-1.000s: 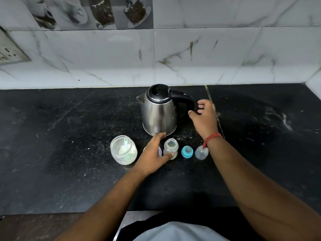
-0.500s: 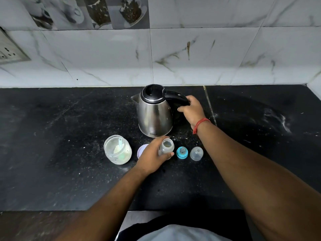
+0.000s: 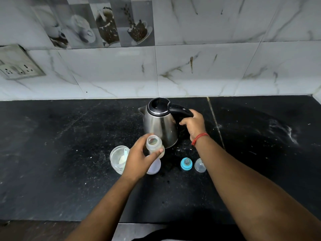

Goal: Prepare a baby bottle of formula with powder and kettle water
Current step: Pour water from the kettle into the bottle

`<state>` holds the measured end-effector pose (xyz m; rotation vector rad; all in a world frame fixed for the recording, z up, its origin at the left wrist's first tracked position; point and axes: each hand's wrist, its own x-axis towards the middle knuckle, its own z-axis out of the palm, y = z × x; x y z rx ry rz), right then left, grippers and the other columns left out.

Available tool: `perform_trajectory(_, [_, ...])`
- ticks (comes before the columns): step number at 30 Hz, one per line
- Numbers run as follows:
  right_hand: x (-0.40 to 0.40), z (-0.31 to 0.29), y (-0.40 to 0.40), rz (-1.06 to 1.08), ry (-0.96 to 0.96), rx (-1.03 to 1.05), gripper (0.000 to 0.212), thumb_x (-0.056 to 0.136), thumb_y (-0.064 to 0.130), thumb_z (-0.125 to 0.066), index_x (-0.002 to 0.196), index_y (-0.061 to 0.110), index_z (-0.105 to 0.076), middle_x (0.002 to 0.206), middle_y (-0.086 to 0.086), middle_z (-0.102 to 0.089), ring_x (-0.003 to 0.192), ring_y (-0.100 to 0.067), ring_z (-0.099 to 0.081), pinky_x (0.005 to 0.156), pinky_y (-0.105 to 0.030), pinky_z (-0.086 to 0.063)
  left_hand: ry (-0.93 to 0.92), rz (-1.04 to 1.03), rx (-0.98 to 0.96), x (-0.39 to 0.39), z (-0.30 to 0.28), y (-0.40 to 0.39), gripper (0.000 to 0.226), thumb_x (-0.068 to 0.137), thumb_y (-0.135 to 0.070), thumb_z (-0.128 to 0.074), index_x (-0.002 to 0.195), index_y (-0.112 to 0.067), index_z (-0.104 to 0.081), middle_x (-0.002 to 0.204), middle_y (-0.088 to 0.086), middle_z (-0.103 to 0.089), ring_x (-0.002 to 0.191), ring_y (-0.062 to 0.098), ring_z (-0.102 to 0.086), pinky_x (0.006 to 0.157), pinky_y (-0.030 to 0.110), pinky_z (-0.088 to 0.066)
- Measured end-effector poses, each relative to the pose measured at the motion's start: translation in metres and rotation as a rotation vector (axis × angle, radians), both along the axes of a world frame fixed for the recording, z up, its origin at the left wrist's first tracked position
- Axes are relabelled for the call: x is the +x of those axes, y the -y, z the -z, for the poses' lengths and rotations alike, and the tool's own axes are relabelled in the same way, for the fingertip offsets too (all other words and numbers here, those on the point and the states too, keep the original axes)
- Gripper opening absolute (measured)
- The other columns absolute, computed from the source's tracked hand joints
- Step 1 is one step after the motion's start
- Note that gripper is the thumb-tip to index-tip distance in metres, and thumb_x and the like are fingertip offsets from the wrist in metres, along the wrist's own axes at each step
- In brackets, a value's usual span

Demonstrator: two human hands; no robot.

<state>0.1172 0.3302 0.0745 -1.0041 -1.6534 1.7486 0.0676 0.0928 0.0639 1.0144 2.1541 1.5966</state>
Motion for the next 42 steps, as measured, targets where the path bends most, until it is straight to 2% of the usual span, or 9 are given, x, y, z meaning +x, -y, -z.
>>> perform_trajectory(5, [0.006,-0.009,0.004,0.052,-0.042,0.010,0.032,0.048,-0.005,-0.061,0.065,0.021,-0.070,0.062,0.001,-0.062,0.065,-0.021,-0.057,0.064,-0.033,-0.048,-0.014,-0.077,0.070,-0.016,-0.015,0.007,0.049,0.080,-0.030,-0.085,0.116,-0.049,-0.058,0.117,-0.018,-0.069,0.111,0.013,-0.068,0.097,0.042,-0.056])
perform_trajectory(9, [0.016,-0.022,0.004,0.132,-0.115,-0.019,0.034,0.052,-0.012,-0.059,0.065,0.017,-0.070,0.063,-0.003,-0.061,0.067,-0.023,-0.057,0.065,-0.033,-0.047,-0.018,-0.133,0.095,-0.029,-0.026,0.008,0.045,0.082,-0.020,-0.087,0.118,-0.031,-0.061,0.114,-0.014,-0.070,0.107,0.010,-0.068,0.095,0.042,-0.056])
perform_trajectory(12, [0.027,-0.037,0.005,0.209,-0.183,-0.027,0.032,0.052,-0.012,-0.057,0.069,0.014,-0.069,0.065,-0.005,-0.059,0.068,-0.023,-0.055,0.062,-0.030,-0.046,-0.057,-0.149,0.114,-0.039,-0.036,0.007,0.043,0.084,-0.020,-0.085,0.119,-0.027,-0.062,0.115,-0.012,-0.070,0.108,0.009,-0.067,0.096,0.039,-0.056])
perform_trajectory(16, [0.043,-0.063,0.010,0.257,-0.273,-0.001,0.041,0.057,-0.022,-0.052,0.066,0.015,-0.068,0.056,0.004,-0.057,0.056,-0.014,-0.053,0.052,-0.024,-0.044,-0.088,-0.146,0.111,-0.050,-0.043,0.003,0.046,0.084,-0.020,-0.085,0.123,-0.026,-0.061,0.121,-0.008,-0.067,0.113,0.011,-0.065,0.098,0.036,-0.055])
perform_trajectory(25, [0.074,-0.106,0.025,0.249,-0.304,0.103,0.038,0.043,-0.007,-0.055,0.070,0.015,-0.070,0.058,0.004,-0.060,0.058,-0.016,-0.055,0.054,-0.023,-0.044,-0.211,-0.057,0.034,-0.058,-0.053,-0.014,0.047,0.089,-0.021,-0.080,0.131,-0.021,-0.060,0.121,-0.005,-0.056,0.112,-0.012,-0.051,0.094,0.002,-0.036])
perform_trajectory(30, [0.081,-0.113,0.034,0.211,-0.295,0.144,0.034,0.043,-0.007,-0.054,0.072,0.008,-0.066,0.061,-0.002,-0.055,0.060,-0.019,-0.052,0.053,-0.025,-0.041,-0.267,-0.042,-0.002,-0.060,-0.051,-0.013,0.046,0.089,-0.023,-0.079,0.130,-0.022,-0.060,0.120,-0.004,-0.055,0.111,0.005,-0.053,0.098,0.005,-0.035])
perform_trajectory(34, [0.084,-0.117,0.040,0.195,-0.257,0.182,0.031,0.047,-0.013,-0.056,0.074,0.000,-0.064,0.067,-0.010,-0.057,0.065,-0.024,-0.053,0.062,-0.032,-0.042,-0.289,-0.062,-0.004,-0.059,-0.047,-0.006,0.047,0.086,-0.022,-0.081,0.130,-0.020,-0.062,0.120,-0.004,-0.056,0.115,0.013,-0.054,0.107,0.028,-0.041])
perform_trajectory(37, [0.088,-0.120,0.045,0.160,-0.205,0.216,0.027,0.053,-0.019,-0.054,0.070,0.000,-0.062,0.061,-0.006,-0.055,0.062,-0.022,-0.052,0.061,-0.032,-0.042,-0.264,-0.072,0.000,-0.055,-0.043,0.002,0.049,0.085,-0.025,-0.080,0.130,-0.020,-0.063,0.123,-0.002,-0.057,0.118,0.015,-0.055,0.109,0.037,-0.043])
perform_trajectory(42, [0.092,-0.124,0.053,0.148,-0.077,0.313,0.026,0.042,-0.002,-0.057,0.068,-0.002,-0.057,0.058,-0.008,-0.047,0.058,-0.020,-0.044,0.058,-0.035,-0.036,-0.249,-0.076,-0.002,-0.045,-0.038,0.016,0.048,0.086,-0.026,-0.080,0.130,-0.024,-0.062,0.124,-0.003,-0.057,0.119,0.016,-0.055,0.109,0.040,-0.044])
